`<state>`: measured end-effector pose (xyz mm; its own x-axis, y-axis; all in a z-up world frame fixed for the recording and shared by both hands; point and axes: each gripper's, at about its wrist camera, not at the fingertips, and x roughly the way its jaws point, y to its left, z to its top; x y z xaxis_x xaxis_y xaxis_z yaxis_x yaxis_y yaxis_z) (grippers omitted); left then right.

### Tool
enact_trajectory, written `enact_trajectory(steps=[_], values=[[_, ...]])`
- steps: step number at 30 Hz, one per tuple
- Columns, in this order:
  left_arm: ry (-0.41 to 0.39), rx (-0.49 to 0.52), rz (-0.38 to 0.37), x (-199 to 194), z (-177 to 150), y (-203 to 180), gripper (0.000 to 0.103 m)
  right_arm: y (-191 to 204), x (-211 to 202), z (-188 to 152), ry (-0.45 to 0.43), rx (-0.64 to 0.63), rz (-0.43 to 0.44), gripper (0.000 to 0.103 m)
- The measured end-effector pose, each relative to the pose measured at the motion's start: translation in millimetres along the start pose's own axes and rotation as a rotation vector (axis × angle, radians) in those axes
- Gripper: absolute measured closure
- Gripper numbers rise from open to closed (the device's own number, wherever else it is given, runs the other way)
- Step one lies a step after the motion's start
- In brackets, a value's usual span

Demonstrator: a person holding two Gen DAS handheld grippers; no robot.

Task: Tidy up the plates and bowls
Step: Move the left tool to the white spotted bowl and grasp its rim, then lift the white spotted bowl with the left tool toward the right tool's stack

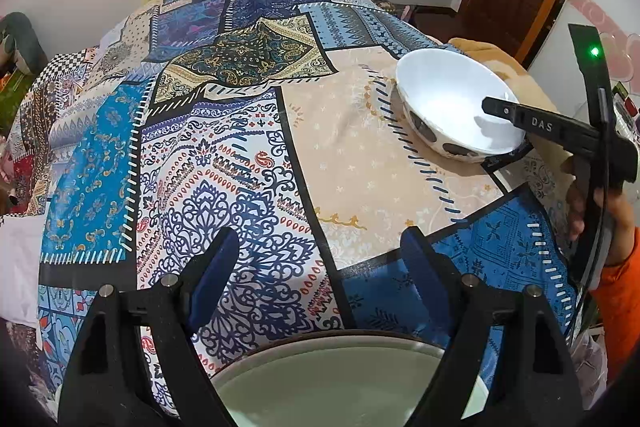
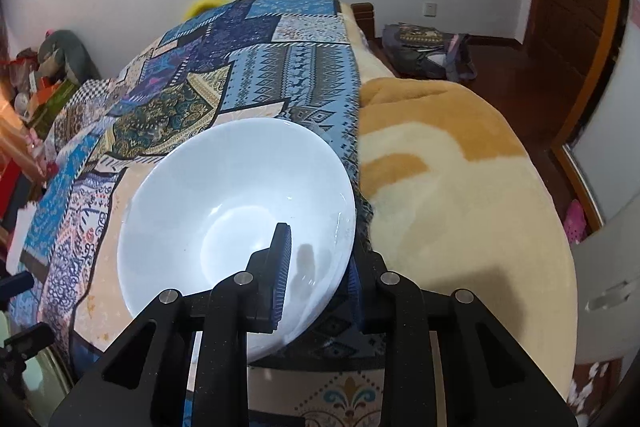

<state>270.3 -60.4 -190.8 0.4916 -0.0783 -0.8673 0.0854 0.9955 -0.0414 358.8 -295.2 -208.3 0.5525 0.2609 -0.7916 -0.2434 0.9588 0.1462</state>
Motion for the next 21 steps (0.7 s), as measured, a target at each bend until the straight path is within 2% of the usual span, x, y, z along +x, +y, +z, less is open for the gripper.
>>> enact_trajectory(steps=[2,7,12,17,19,21], values=[[0.0,-0.005,-0.004,0.9,1.0,-1.5,0.02,6.5,1.0,-1.7,0.01,-0.046,0.007,0.085],[-0.01,-0.006,0.002,1.3,5.9,-8.6,0.02,22.6,-4.6,-11.5,0.02,-0.122,0.079,0.085],[-0.038,-0.036,0.01,1.4,17.3,-8.7,0.02,33.3,-11.0,-23.8,0.044,-0.142,0.168,0.085],[-0.017,-0.061,-0.007,11.6,23.6,-8.5,0.021,43.8,-16.9,-32.1,0.052,-0.166,0.203,0.085],[-0.013,-0.054,-0.002,16.4,24.5,-11.3,0.024,45.9,-18.5,-33.9,0.058,-0.166,0.214,0.085],[0.001,-0.044,0.003,24.3,26.9,-14.3,0.034,48.2,-20.1,-36.5,0.058,-0.164,0.223,0.085]])
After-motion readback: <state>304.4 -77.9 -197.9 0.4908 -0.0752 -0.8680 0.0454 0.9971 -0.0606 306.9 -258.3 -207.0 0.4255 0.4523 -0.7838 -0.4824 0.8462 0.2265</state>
